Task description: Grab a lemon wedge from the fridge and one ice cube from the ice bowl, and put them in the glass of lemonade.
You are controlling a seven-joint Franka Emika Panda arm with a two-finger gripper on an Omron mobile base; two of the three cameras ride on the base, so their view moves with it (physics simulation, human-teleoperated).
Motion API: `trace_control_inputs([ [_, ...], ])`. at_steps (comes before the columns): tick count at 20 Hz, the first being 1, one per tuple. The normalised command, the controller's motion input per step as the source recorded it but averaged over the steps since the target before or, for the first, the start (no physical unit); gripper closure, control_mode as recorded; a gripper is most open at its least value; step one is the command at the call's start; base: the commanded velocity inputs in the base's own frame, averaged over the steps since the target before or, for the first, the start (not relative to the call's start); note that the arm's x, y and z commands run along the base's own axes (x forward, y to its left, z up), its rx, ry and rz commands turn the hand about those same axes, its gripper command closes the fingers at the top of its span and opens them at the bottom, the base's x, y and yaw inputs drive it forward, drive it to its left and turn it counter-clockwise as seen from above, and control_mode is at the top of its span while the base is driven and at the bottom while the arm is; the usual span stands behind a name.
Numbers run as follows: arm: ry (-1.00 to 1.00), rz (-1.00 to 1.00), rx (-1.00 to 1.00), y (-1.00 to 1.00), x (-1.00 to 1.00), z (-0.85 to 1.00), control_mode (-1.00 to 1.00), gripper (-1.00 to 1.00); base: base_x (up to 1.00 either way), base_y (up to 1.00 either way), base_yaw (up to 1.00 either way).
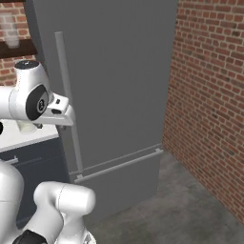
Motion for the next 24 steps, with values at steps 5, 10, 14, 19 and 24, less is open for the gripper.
trace_control_inputs([
  [5,-0.28,0.23,0.0,-0.02,0.01,0.09,-1.0,-1.0,0.0,0.0,0.0],
  [10,-0.43,0.42,0.0,-0.03,0.08,0.49,-1.0,-1.0,0.0,0.0,0.0],
  [14,-0.19,0.48,0.0,-0.01,0.36,0.34,-1.0,-1.0,0.0,0.0,0.0],
  [19,0.0,0.18,0.01,0.0,0.18,0.0,-1.0,-1.0,0.0,0.0,0.0],
  [24,0.03,-0.1,0.01,0.46,0.65,-0.14,-1.0,-1.0,0.0,0.0,0.0],
])
